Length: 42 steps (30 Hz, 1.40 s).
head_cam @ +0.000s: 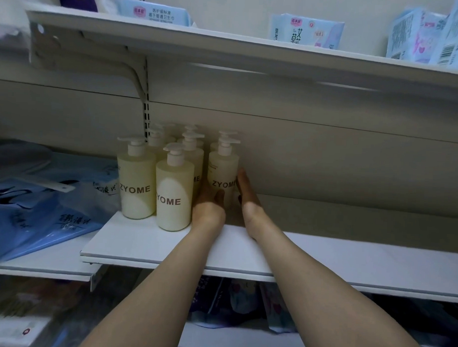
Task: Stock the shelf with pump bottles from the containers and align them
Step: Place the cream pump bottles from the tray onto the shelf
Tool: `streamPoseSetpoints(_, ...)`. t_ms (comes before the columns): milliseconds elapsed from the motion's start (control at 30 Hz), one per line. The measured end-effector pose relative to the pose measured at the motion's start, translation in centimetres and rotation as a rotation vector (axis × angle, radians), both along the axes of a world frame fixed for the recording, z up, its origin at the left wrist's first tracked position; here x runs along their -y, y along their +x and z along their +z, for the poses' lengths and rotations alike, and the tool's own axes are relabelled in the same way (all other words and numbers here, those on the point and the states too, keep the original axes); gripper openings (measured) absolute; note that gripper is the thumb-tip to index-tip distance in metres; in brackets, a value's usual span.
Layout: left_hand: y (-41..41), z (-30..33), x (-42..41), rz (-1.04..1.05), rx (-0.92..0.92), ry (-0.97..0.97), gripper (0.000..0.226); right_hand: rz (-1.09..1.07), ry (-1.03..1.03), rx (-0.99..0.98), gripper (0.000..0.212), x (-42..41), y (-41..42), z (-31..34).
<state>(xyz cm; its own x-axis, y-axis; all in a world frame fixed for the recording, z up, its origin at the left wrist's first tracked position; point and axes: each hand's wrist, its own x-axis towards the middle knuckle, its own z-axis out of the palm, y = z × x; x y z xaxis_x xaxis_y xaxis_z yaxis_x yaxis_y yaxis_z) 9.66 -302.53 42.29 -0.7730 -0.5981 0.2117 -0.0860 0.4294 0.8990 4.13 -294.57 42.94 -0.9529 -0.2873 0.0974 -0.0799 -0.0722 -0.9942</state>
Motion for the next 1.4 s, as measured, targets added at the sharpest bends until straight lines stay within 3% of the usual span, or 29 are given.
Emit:
streamPoseSetpoints(333,-0.6,-0.3,0.3,-0.019,0.015,-0.018,0.059,0.057,-0.173,0.117,0.059,1.3,-1.1,0.5)
streamPoseSetpoints(500,-0.7,-0.5,0.2,-0.006,0.044,-0.024,0.058,0.034,-0.119,0.085,0.066,1.5,-1.5,0.0)
streamPoseSetpoints(667,-0.7,-0.4,0.3,-0.021,0.029,0.011,0.058,0.013,-0.101,0.078,0.092,1.6,-0.9,0.1)
streamPoseSetpoints(833,0.1,0.4,-0.1,-0.01,0.064,-0.012,0.048,-0.025,0.062,0.022,0.114,1.0,0.3,0.6)
streamPoseSetpoints(900,1.0,0.9,-0.5,-0.041,0.136,-0.043,0.04,-0.044,0.083,0.027,0.107,0.2,1.7,0.6)
streamPoseSetpoints(1033,3.9,1.5,-1.0,-0.111,0.152,-0.033,0.04,-0.05,0.133,-0.005,0.062,-1.9,5.4,0.2)
streamPoseSetpoints(1200,9.3,1.0,-1.2,-0.206,0.06,0.007,0.064,-0.156,0.257,-0.086,0.066,-3.9,11.3,0.1)
streamPoseSetpoints(1400,19.1,-4.2,-1.5,-0.132,-0.319,0.111,0.032,-0.28,0.335,-0.331,0.051,-2.8,21.7,-2.5)
